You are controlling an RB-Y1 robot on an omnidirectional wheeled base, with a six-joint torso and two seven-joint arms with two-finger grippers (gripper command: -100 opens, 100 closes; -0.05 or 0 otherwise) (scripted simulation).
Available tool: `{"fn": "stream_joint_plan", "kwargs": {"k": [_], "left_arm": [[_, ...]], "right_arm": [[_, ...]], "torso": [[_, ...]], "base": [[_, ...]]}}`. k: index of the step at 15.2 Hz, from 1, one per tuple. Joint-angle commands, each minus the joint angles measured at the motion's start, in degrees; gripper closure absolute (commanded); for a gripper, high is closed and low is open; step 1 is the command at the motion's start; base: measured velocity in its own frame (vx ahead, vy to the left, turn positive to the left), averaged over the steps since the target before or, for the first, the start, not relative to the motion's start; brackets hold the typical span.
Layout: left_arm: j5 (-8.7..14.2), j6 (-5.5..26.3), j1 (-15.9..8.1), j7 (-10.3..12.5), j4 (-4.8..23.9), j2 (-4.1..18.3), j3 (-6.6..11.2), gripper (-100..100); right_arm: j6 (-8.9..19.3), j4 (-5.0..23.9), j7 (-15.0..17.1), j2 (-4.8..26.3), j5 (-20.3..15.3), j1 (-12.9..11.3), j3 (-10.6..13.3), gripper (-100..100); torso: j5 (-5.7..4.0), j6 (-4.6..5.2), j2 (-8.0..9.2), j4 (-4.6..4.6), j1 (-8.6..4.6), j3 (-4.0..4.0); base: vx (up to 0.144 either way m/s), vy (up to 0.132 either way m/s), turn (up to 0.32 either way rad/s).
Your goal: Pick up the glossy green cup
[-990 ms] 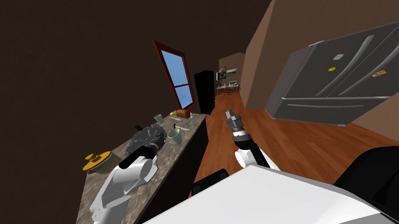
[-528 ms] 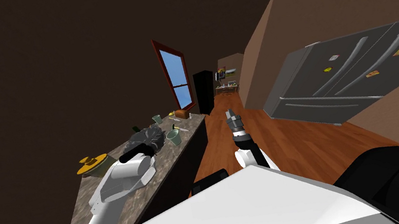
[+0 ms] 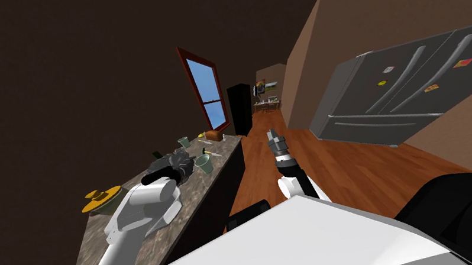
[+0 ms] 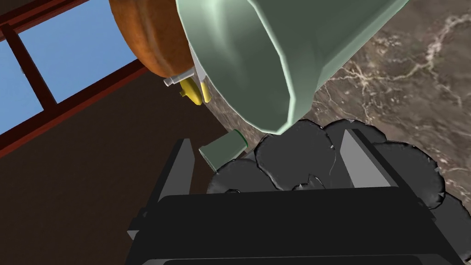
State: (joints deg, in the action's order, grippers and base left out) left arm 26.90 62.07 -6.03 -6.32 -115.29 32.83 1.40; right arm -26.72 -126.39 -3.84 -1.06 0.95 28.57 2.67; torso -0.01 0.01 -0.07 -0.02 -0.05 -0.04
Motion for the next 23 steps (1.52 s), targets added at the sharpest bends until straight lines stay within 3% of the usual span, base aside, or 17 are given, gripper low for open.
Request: {"fn": "stream_joint_plan", "kwargs": {"k": [1,2,3,5,6,8,9,11,12,14,15,23], "left_arm": [[0.46,2.86,-0.55,-0.26,0.29,0.24,0.06,-100],[0.46,3.01,-0.55,-0.26,0.29,0.24,0.06,-100],[1.84,4.93,-2.01,-0.9,0.99,0.99,0.29,-100],[1.84,6.75,-2.01,-0.9,0.99,0.99,0.29,-100],[3.17,8.38,-3.41,-1.52,1.67,1.7,0.52,-100],[3.17,10.36,-3.41,-1.52,1.67,1.7,0.52,-100],[4.46,11.84,-4.77,-2.12,2.31,2.36,0.73,-100],[4.46,13.84,-4.77,-2.12,2.31,2.36,0.73,-100],[5.7,15.27,-6.06,-2.7,2.93,2.97,0.94,-100],[5.7,17.17,-6.06,-2.7,2.93,2.97,0.94,-100],[6.87,18.66,-7.28,-3.25,3.52,3.53,1.14,-100],[9.01,26.06,-9.5,-4.27,4.59,4.51,1.49,-100]], "right_arm": [[0.0,0.0,0.0,0.0,0.0,0.0,0.0,0],[0.0,0.0,0.0,0.0,0.0,0.0,0.0,0],[0.0,0.0,0.0,0.0,0.0,0.0,0.0,0],[0.0,0.0,0.0,0.0,0.0,0.0,0.0,0],[0.0,0.0,0.0,0.0,0.0,0.0,0.0,0],[0.0,0.0,0.0,0.0,0.0,0.0,0.0,0],[0.0,0.0,0.0,0.0,0.0,0.0,0.0,0],[0.0,0.0,0.0,0.0,0.0,0.0,0.0,0],[0.0,0.0,0.0,0.0,0.0,0.0,0.0,0],[0.0,0.0,0.0,0.0,0.0,0.0,0.0,0],[0.0,0.0,0.0,0.0,0.0,0.0,0.0,0],[0.0,0.0,0.0,0.0,0.0,0.0,0.0,0]], "torso": [[0.0,0.0,0.0,0.0,0.0,0.0],[0.01,-0.01,0.01,0.0,0.01,0.0],[0.01,-0.02,0.02,0.0,0.03,0.01],[0.0,0.0,0.02,0.0,0.01,0.01],[0.01,-0.01,0.02,0.0,0.01,0.01],[0.0,-0.01,0.0,0.0,0.0,0.0],[0.0,-0.01,0.01,0.0,0.01,0.0],[0.0,-0.01,0.0,0.0,0.01,0.0],[0.01,-0.01,0.01,0.0,0.01,0.01],[0.0,-0.01,0.01,0.0,0.01,0.01],[0.01,-0.01,0.02,0.0,0.01,0.01],[0.0,-0.01,0.03,0.0,0.01,0.01]], "base": [[0.013,-0.005,-0.019],[0.007,-0.002,0.003],[0.01,-0.007,-0.027],[0.013,-0.008,-0.033],[0.015,-0.01,-0.039],[0.015,-0.008,-0.028],[0.015,-0.01,-0.041],[0.014,-0.007,-0.032],[0.012,-0.007,-0.029],[0.013,-0.007,-0.03],[0.013,-0.008,-0.032],[0.012,-0.006,-0.027]]}}
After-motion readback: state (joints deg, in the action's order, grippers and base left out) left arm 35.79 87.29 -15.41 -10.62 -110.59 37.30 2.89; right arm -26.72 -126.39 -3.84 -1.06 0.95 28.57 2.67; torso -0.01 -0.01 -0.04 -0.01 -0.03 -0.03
